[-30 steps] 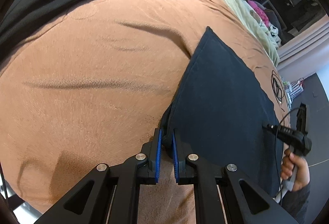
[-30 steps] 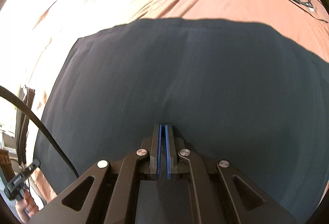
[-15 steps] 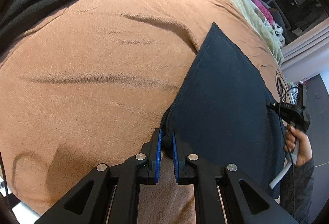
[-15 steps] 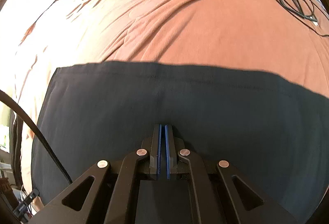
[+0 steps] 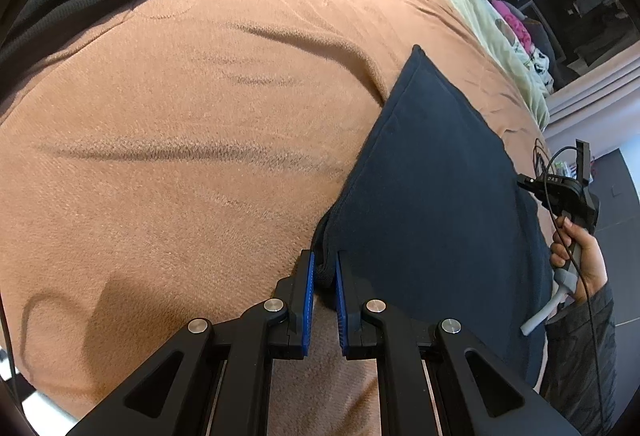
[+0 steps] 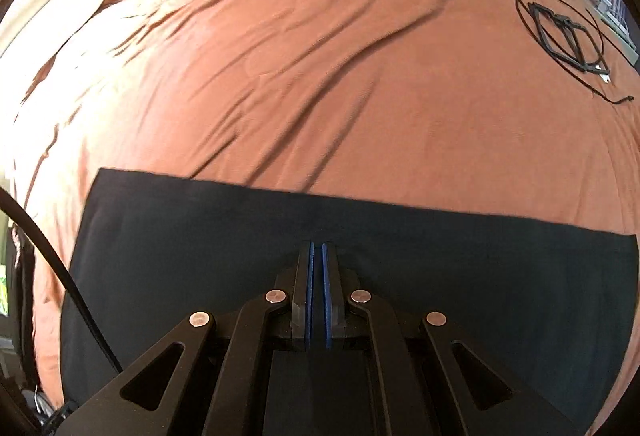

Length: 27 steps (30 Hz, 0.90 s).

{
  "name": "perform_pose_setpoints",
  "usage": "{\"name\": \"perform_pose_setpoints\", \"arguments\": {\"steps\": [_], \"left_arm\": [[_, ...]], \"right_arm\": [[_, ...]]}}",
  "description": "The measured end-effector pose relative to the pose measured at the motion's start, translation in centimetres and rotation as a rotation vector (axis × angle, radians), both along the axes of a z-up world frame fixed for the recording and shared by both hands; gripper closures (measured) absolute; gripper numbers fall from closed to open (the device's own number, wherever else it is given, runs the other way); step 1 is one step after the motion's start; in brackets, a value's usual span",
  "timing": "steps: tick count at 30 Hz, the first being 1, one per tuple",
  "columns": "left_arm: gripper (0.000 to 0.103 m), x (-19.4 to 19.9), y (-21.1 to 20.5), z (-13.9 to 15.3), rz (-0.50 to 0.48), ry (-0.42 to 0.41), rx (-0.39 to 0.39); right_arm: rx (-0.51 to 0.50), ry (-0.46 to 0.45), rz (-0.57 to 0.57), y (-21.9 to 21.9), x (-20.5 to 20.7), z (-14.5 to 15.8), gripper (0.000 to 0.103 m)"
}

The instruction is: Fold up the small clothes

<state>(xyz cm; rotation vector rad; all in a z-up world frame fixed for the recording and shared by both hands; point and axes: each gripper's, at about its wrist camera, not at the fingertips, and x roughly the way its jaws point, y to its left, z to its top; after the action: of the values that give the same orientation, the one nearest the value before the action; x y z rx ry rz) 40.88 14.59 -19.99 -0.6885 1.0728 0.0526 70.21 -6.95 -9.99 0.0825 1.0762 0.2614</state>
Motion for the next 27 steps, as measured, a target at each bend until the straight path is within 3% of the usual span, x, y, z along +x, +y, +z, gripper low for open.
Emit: {"name": "perform_pose_setpoints", "arguments": {"steps": [12, 14, 16, 19, 27], "left_arm": [[0.093, -0.7, -0.5, 4.3, -0.063, -0.114, -0.035], [0.093, -0.7, -0.9, 5.1, -0.077, -0.135, -0.043], [0.093, -0.6, -1.2, 5.9, -0.093, -0.154, -0.048], [0.093, -0.3, -1.5, 7.1, -0.119, -0.180, -0.069], [0.095, 0.4, -2.7, 10.5, -0.186, -0.242, -0.101]], "right_arm": [[0.018, 0.053, 0.043, -1.2, -7.7, 2.2, 0.101], [0.022, 0.055, 0.047, -1.2, -9.0, 2.8, 0.096], [0.026, 0.055, 0.049, -1.8, -10.2, 3.7, 0.082], [0.036, 0.049, 0.056, -3.2, -12.6, 4.6, 0.068], [0.063, 0.054, 0.059, -4.0, -17.8, 4.9, 0.068]]}}
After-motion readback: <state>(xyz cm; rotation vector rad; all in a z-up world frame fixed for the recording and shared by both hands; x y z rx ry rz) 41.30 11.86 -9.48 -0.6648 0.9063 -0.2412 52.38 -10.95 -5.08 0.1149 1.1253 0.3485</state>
